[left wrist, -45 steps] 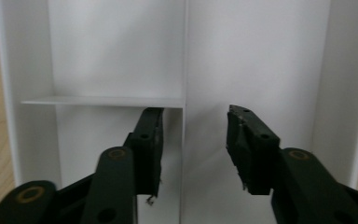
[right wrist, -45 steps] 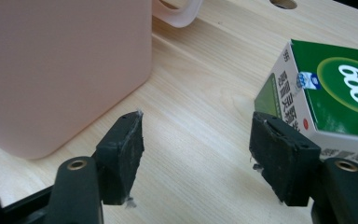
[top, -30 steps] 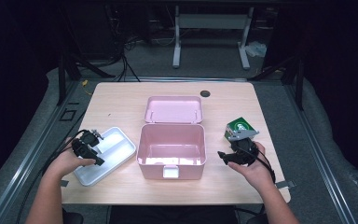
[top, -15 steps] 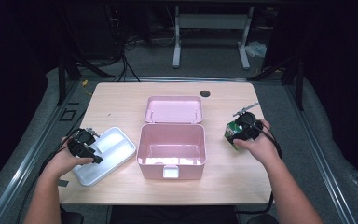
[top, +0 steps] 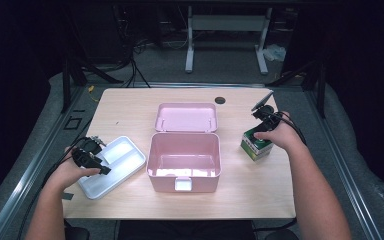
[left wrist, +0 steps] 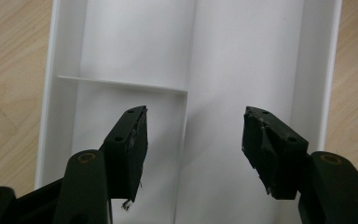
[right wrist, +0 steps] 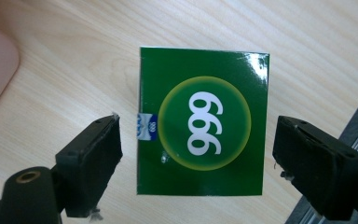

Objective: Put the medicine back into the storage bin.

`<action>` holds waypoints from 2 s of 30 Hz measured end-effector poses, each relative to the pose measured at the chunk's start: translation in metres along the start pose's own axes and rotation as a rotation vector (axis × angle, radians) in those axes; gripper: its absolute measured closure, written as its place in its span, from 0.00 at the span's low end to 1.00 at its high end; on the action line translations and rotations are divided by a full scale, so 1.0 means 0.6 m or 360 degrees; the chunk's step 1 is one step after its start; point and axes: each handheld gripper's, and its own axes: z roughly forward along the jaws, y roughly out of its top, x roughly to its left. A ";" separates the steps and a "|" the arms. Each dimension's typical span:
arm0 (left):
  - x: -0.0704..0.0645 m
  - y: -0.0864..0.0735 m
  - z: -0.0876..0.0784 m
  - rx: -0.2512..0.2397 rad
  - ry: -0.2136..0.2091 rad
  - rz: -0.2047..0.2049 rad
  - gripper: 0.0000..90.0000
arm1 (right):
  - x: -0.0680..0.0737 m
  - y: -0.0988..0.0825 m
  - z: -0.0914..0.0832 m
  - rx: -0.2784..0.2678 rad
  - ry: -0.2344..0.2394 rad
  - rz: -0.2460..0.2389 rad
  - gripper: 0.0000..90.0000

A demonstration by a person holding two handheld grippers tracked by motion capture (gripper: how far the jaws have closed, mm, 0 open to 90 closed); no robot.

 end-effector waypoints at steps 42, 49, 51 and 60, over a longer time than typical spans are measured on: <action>0.002 -0.007 0.014 0.0066 0.0008 -0.0011 0.45 | -0.022 0.030 0.047 0.0255 0.0107 0.0039 0.15; 0.002 -0.007 0.013 0.0065 0.0005 -0.0012 0.45 | -0.021 0.030 0.050 0.0259 0.0090 0.0034 0.16; 0.002 -0.007 0.013 0.0065 0.0004 -0.0014 0.45 | -0.020 0.030 0.050 0.0261 0.0088 0.0033 0.17; 0.003 -0.008 0.013 0.0063 0.0003 -0.0011 0.45 | -0.018 0.030 0.048 0.0255 0.0076 0.0024 0.17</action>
